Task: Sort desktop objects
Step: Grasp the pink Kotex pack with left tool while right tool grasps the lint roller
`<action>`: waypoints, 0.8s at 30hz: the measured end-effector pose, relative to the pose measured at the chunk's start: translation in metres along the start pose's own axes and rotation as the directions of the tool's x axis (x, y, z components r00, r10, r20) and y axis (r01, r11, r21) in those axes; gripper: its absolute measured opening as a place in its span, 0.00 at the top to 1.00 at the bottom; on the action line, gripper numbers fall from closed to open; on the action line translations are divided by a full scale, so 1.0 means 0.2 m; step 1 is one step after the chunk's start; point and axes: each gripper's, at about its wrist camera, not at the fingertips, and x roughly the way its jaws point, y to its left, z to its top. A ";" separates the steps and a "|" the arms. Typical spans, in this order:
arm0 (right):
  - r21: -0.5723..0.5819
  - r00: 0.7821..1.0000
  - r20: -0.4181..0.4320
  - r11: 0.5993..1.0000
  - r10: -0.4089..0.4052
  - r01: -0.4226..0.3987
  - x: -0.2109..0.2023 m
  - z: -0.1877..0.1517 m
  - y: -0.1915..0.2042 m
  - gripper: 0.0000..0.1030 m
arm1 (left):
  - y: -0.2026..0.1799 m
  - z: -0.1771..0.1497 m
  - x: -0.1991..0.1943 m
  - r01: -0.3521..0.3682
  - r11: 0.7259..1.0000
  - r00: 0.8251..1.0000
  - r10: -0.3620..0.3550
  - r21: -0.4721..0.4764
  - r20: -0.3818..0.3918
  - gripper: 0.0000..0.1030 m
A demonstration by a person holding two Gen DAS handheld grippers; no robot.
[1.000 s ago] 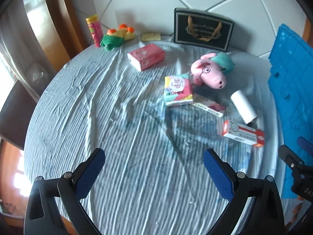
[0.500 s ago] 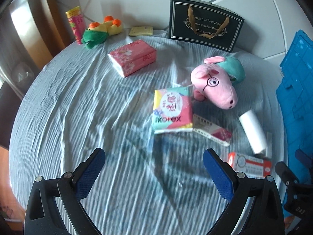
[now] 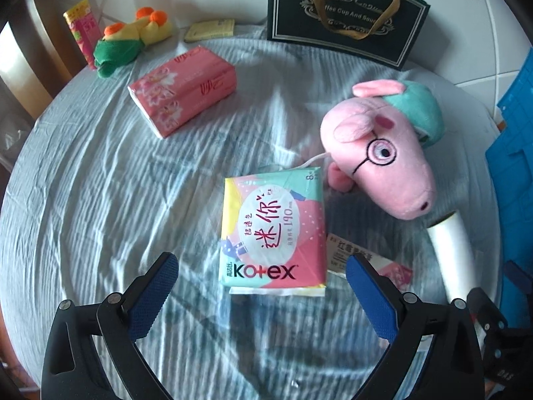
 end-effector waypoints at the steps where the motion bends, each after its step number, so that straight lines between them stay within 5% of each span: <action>1: 0.004 1.000 -0.005 1.000 0.004 -0.004 0.03 0.01 -0.01 0.00 | 0.00 0.00 0.03 0.000 1.000 1.000 0.000 -0.002 -0.009 0.01; 12: -0.006 0.998 -0.049 1.000 0.027 -0.027 0.23 0.07 -0.02 0.00 | 0.00 0.05 0.22 -0.023 1.000 0.998 0.022 -0.015 -0.059 0.01; 13: -0.009 0.998 -0.053 1.000 0.028 -0.028 0.24 0.07 -0.02 0.00 | 0.01 0.05 0.21 -0.014 1.000 0.999 0.013 -0.018 -0.052 0.03; 16: -0.017 0.998 -0.063 0.999 0.027 -0.028 0.28 0.08 -0.01 0.00 | 0.01 0.04 0.21 0.000 1.000 0.998 -0.001 -0.016 -0.055 0.31; 24: 0.000 0.997 -0.073 1.000 0.023 -0.023 0.31 0.07 -0.03 0.00 | 0.04 -0.06 0.14 -0.020 1.000 0.999 0.020 0.003 -0.043 0.33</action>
